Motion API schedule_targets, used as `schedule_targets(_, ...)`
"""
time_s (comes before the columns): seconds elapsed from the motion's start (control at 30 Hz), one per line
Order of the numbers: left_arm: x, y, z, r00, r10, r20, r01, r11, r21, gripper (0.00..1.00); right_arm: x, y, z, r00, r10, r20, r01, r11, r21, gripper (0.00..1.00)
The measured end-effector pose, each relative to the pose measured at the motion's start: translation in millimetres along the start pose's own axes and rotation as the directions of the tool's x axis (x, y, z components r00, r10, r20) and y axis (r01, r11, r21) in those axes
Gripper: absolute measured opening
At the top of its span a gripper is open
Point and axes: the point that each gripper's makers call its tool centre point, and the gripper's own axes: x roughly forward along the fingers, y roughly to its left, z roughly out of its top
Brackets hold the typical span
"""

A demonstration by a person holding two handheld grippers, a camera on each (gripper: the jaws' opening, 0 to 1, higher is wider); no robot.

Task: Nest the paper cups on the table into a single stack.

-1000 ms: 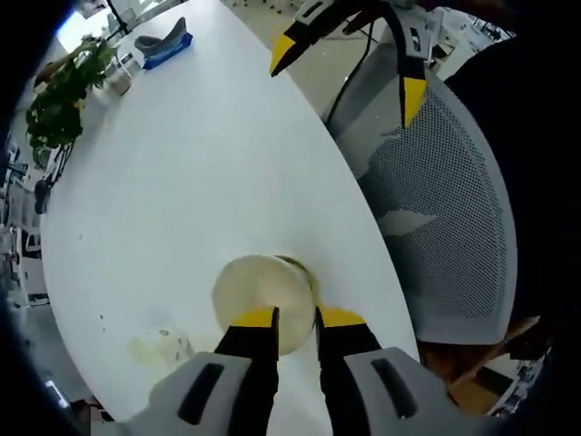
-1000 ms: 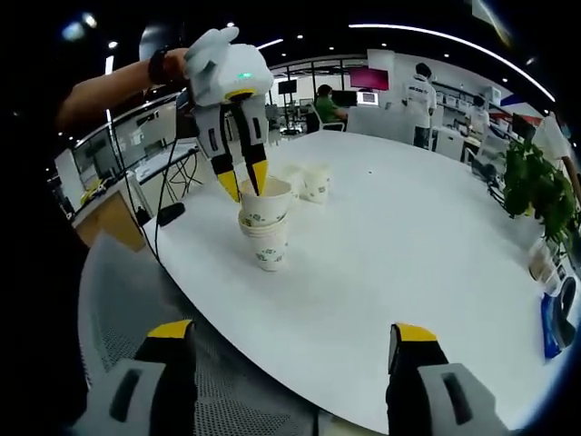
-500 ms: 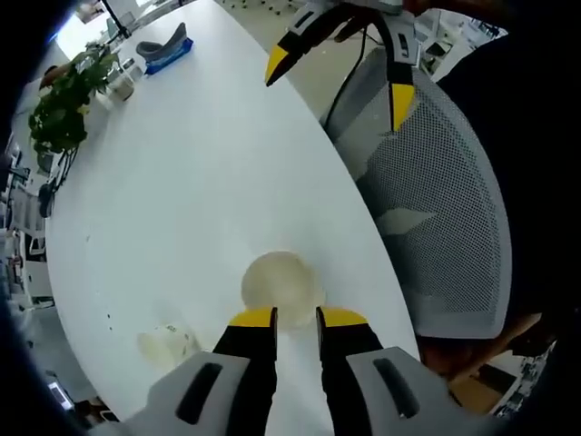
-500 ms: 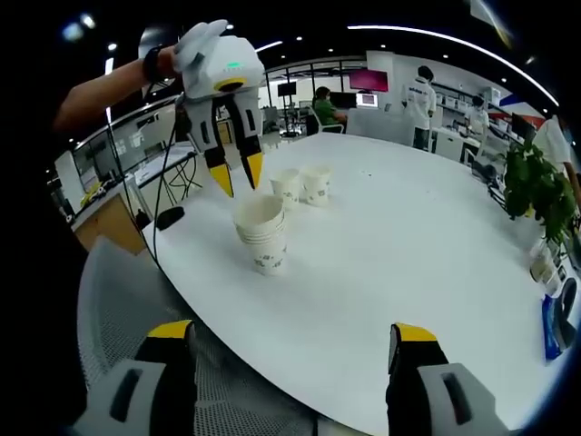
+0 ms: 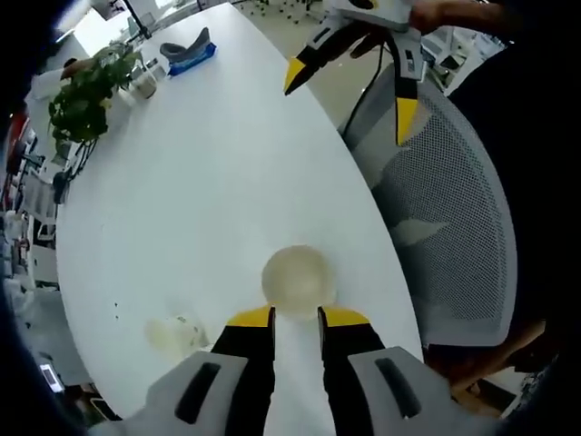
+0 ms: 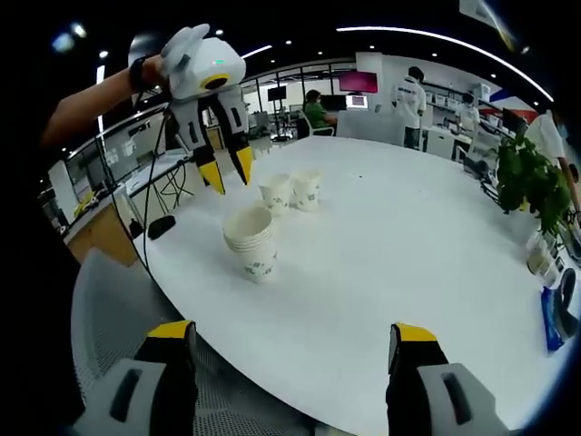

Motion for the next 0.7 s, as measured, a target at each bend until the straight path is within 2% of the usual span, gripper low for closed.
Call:
schedule_targets(0.23,-3.5,5.9,-16.7,0.999,0.033,0.024,-0.032,0.998,-0.061,0.17,4.6,4.7,5.4,1.0,-0.014,-0.011,0.014,1.0,0.001,0.88)
schedule_targets(0.37,-8.7,12.5,-27.8,0.997,0.075,0.037,-0.07,0.991,-0.114,0.17,5.0,2.9,6.1,1.0,-0.016,-0.009,0.016,1.0,0.0,0.88)
schedule_targets(0.5,-13.5,18.2,-36.7,0.993,0.106,0.053,-0.095,0.981,-0.17,0.2,6.6,5.0,6.7,1.0,-0.015,-0.012,0.015,1.0,0.0,0.88)
schedule_targets(0.63,-19.8,33.6,-52.6,0.985,0.161,0.064,-0.143,0.964,-0.223,0.31,8.1,4.8,5.1,1.0,-0.015,-0.022,0.015,1.0,0.0,0.88)
schedule_targets(0.7,-23.9,41.2,-59.8,0.98,0.184,0.07,-0.161,0.955,-0.251,0.29,9.3,2.1,4.3,1.0,-0.021,-0.022,0.021,1.0,0.004,0.88)
